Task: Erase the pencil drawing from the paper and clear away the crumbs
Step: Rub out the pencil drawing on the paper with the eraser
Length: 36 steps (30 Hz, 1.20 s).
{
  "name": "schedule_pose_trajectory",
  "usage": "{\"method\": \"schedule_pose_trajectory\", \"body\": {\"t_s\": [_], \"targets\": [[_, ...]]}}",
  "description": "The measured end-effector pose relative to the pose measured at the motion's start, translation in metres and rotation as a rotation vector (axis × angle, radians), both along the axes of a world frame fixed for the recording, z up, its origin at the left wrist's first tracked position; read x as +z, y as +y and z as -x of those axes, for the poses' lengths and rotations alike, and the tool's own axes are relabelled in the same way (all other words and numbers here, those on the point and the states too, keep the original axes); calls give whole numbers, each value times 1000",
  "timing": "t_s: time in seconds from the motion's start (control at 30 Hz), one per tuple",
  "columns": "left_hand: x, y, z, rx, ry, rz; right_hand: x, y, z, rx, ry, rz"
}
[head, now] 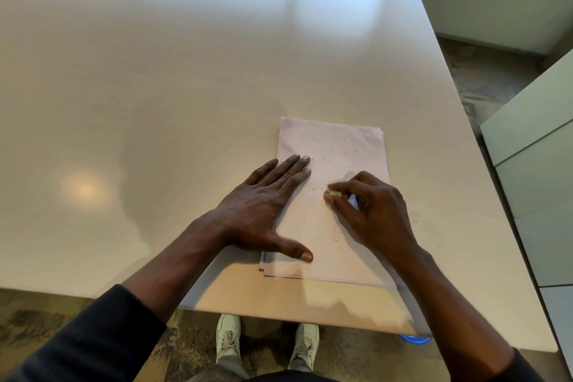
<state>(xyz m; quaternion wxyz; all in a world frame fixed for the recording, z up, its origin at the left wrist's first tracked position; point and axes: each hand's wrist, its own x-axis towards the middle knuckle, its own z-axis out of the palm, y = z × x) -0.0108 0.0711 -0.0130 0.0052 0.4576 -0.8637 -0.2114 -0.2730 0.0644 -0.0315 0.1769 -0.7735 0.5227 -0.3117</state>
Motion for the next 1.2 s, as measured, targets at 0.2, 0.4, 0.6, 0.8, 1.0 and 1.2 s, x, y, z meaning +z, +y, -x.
{"method": "schedule_pose_trajectory", "body": {"t_s": [0.2, 0.4, 0.6, 0.8, 1.0, 1.2], "targets": [[0, -1, -1, -7, 2, -2, -3, 25, -11, 217, -34, -61], [1, 0, -1, -11, -9, 13, 4, 6, 6, 34, 13, -17], [1, 1, 0, -10, -15, 18, 7, -18, 19, -120, 17, 0], [0, 0, -1, -11, -10, 0, 2, -6, 10, -33, -10, 5], [0, 0, -2, -13, 6, -9, 0, 13, -3, 167, -9, -37], [1, 0, -1, -9, -2, -1, 6, -14, 12, -14, 48, 7]]}}
